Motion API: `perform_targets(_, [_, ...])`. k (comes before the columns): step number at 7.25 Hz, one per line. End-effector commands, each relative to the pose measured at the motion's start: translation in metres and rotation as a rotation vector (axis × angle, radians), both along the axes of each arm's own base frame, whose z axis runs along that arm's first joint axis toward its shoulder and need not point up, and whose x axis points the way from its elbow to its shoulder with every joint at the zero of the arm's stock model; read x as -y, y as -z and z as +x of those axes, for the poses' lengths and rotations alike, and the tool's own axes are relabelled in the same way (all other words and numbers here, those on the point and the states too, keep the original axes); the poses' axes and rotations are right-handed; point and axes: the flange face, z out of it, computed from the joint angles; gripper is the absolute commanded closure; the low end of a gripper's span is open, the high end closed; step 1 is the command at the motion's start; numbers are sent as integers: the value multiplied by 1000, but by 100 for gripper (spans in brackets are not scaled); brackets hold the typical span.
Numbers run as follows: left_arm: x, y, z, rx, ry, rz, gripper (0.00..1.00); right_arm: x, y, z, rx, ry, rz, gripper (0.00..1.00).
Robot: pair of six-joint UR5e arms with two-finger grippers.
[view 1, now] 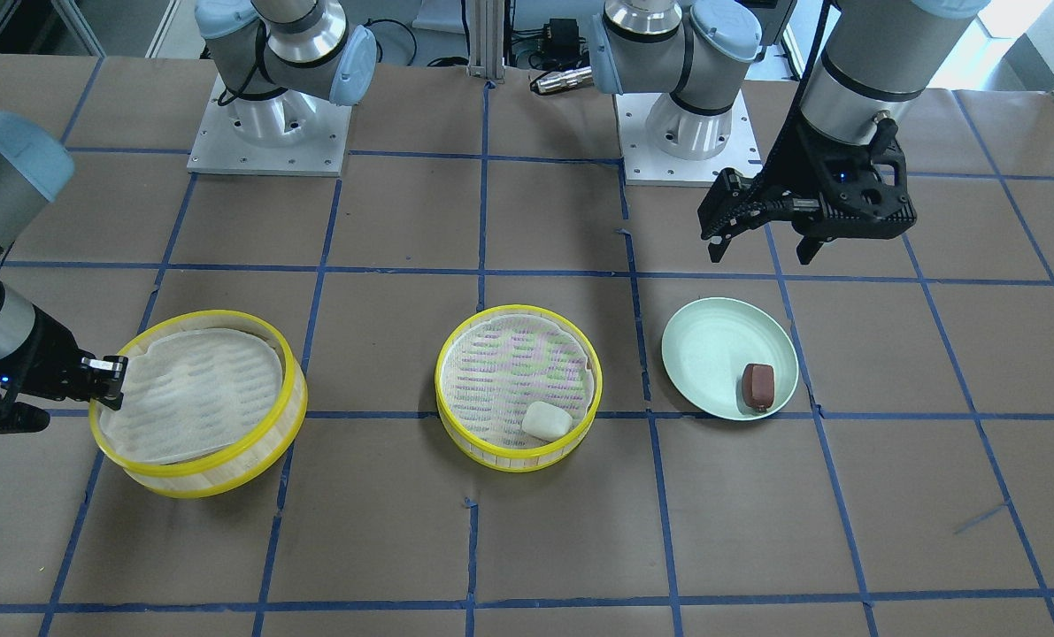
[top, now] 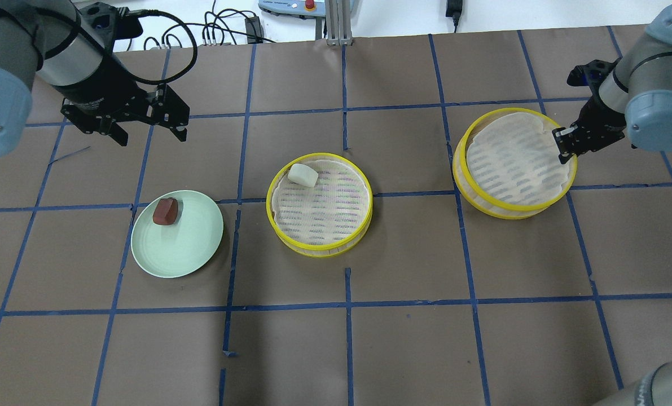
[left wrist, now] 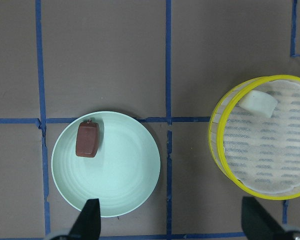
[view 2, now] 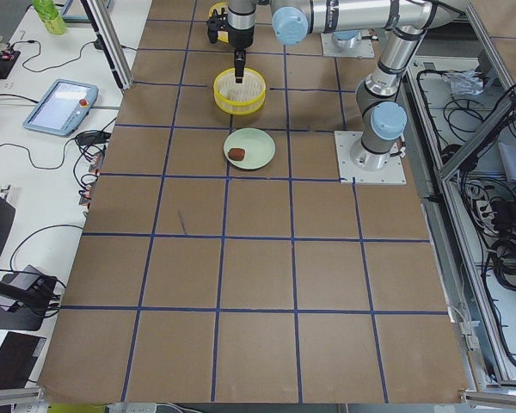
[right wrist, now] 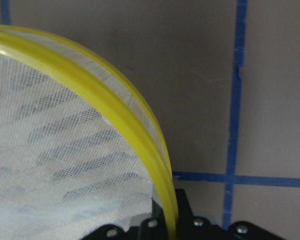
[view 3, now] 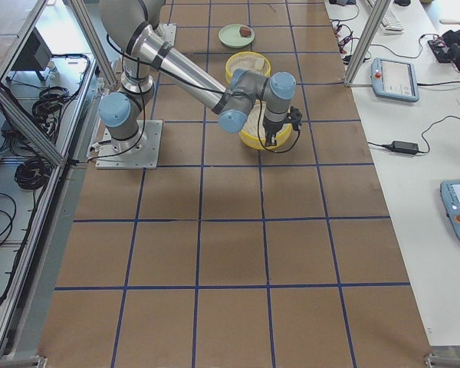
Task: Stack buns with steamer
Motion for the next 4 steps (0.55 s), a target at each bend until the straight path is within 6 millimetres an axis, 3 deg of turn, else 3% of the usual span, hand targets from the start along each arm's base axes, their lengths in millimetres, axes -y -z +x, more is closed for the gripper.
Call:
perform_targets(1, [-4, 9, -6, 23, 6, 35, 0, -12, -30, 101, 7, 84, 5, 92])
perform_targets(3, [-5, 10, -11, 5, 12, 35, 0, -30, -44, 232, 0, 247, 34, 96])
perform_targets(4, [-5, 9, -11, 2, 12, 31, 0, -36, -50, 282, -3, 251, 27, 96])
